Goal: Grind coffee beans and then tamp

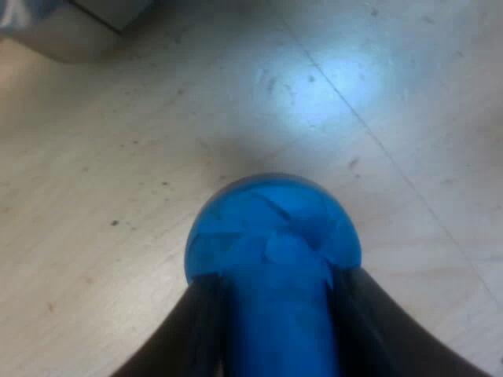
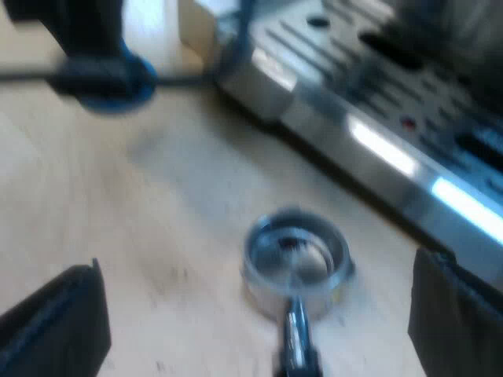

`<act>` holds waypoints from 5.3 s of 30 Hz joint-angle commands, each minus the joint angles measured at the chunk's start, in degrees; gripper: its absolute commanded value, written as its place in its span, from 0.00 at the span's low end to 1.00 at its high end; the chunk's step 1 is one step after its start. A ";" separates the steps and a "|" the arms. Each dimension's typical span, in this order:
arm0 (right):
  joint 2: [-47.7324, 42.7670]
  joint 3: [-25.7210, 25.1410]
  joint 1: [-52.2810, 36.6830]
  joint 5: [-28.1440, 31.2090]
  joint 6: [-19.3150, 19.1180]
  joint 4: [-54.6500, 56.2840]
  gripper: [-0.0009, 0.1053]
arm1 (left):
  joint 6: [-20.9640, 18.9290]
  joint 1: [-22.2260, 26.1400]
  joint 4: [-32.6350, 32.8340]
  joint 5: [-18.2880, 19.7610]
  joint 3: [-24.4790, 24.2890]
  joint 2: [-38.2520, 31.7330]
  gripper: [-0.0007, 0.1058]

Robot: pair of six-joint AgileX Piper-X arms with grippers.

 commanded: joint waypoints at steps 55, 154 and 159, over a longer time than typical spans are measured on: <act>-7.17 19.98 -0.17 2.44 1.21 -17.47 0.74 | -6.11 -20.42 -11.25 4.26 -11.99 10.42 0.01; -7.17 6.58 -0.17 -3.68 -1.75 -6.30 0.74 | -6.85 -14.25 1.73 -0.03 -15.79 1.61 0.01; -7.17 4.53 -0.17 -5.05 -1.75 -4.92 0.74 | -7.94 -11.24 1.70 -0.03 -9.57 -2.59 0.01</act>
